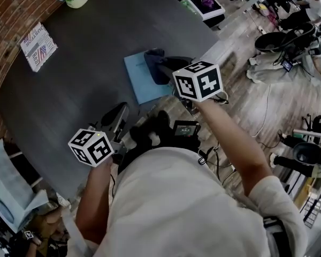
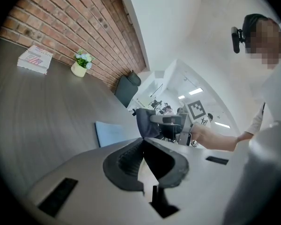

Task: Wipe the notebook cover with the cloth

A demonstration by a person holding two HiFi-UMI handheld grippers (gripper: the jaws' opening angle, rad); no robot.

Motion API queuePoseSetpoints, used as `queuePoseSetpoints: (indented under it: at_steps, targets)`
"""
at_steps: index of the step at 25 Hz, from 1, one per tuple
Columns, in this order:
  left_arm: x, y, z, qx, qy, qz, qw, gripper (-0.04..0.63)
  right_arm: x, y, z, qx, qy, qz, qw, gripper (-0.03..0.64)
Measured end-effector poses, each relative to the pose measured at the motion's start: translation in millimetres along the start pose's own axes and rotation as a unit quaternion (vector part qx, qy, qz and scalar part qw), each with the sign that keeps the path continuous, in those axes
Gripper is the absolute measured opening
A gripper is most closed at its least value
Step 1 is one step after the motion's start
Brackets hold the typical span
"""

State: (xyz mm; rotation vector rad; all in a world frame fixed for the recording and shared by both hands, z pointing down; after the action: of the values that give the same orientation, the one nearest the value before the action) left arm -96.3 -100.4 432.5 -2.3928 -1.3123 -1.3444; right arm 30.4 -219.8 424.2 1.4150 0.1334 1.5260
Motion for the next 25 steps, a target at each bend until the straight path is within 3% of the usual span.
queuePoseSetpoints:
  at_steps: [10, 19, 25]
  targets:
    - [-13.3, -24.6, 9.1, -0.005, 0.004, 0.033, 0.9994, 0.008, 30.0, -35.0, -21.1, -0.022, 0.047, 0.036, 0.998, 0.094]
    - [-18.2, -46.3, 29.8, 0.021, 0.017, 0.047, 0.9986, 0.008, 51.4, -77.0, -37.9, -0.014, 0.086, 0.078, 0.993, 0.094]
    - [-17.1, -60.7, 42.1, 0.018, 0.024, 0.058, 0.9979, 0.008, 65.4, -98.5, -45.5, -0.018, 0.097, 0.094, 0.991, 0.094]
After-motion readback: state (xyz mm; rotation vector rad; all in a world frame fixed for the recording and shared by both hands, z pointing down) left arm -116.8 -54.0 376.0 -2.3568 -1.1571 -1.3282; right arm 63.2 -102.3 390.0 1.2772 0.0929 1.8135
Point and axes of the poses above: the fingertips, and each gripper's own axes: y forward along the fingers, z to its right, x out of its underside, the point moved 1 cm from there along -y, backward along the fingers, and after that the axes turned 6 degrees about y, right-handed, at the moved point
